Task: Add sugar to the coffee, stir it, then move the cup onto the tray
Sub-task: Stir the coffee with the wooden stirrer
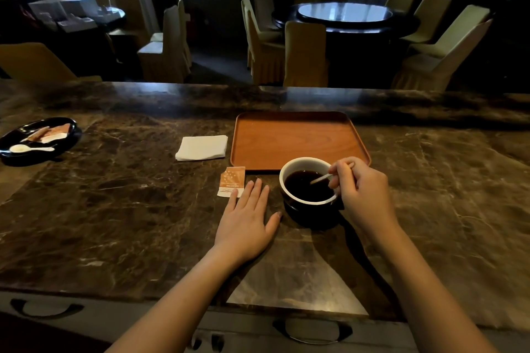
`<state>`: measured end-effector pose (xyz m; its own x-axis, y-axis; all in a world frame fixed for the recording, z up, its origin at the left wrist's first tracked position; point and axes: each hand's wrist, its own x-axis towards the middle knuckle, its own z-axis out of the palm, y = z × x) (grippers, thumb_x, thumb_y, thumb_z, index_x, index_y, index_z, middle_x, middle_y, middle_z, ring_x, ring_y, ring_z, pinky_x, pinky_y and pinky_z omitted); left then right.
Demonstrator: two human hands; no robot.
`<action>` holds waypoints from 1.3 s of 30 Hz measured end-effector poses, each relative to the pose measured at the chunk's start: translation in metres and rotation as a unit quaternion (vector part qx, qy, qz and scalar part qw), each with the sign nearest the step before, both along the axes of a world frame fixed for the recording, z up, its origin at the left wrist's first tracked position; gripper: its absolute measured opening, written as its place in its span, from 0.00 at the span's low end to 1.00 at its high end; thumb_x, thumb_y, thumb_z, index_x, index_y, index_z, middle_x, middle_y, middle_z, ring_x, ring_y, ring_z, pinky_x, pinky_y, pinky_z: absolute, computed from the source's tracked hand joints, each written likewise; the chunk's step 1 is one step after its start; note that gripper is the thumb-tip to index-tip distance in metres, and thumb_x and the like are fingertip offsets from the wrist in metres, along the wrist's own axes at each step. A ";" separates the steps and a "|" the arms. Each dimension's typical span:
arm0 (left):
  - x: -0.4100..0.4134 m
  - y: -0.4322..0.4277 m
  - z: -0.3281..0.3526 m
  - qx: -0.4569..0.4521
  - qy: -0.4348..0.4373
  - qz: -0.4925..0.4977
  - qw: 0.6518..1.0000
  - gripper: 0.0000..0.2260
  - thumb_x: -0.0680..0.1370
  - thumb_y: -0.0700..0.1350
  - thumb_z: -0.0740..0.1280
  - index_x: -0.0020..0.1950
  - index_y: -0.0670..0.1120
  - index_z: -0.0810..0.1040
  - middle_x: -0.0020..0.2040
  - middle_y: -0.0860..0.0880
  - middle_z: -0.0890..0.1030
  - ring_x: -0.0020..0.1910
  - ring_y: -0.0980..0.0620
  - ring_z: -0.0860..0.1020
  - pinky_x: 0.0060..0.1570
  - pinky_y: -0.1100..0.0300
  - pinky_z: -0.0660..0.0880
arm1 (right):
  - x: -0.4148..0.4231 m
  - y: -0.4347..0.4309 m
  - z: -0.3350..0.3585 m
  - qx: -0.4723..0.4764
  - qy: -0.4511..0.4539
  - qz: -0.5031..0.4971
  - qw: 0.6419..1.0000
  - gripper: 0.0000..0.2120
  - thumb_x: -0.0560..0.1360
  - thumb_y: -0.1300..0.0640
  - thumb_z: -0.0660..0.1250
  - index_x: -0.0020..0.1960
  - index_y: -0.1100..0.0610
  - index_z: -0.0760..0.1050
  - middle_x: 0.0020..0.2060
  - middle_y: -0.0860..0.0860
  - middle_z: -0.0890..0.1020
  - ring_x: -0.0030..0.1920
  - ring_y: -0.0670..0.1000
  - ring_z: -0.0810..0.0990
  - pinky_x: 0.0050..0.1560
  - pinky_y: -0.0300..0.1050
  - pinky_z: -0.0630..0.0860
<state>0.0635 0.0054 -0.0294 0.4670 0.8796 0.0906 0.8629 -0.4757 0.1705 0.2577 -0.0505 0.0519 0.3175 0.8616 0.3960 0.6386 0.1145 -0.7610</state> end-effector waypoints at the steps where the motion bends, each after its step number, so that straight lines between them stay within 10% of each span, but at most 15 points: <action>1: 0.000 0.000 0.000 0.001 0.000 0.000 1.000 0.29 0.76 0.62 0.42 0.74 0.50 0.45 0.76 0.50 0.45 0.73 0.55 0.40 0.69 0.55 0.35 | 0.000 -0.001 -0.002 -0.003 0.012 0.004 1.000 0.11 0.79 0.58 0.57 0.42 0.54 0.76 0.32 0.48 0.79 0.33 0.43 0.78 0.35 0.39 0.76; 9: 0.001 0.001 -0.001 0.003 -0.001 0.002 1.000 0.29 0.76 0.63 0.42 0.74 0.50 0.45 0.76 0.50 0.45 0.73 0.56 0.41 0.68 0.56 0.34 | 0.008 -0.005 -0.001 -0.036 0.093 0.043 0.994 0.13 0.79 0.59 0.58 0.40 0.55 0.77 0.30 0.50 0.80 0.30 0.42 0.77 0.34 0.33 0.75; 39: 0.000 0.000 0.000 0.009 -0.008 -0.004 1.000 0.29 0.76 0.63 0.42 0.74 0.50 0.46 0.76 0.50 0.46 0.73 0.55 0.41 0.68 0.55 0.35 | 0.023 -0.005 0.026 0.042 -0.165 0.068 0.983 0.08 0.77 0.64 0.60 0.48 0.60 0.78 0.38 0.46 0.77 0.37 0.40 0.75 0.37 0.28 0.70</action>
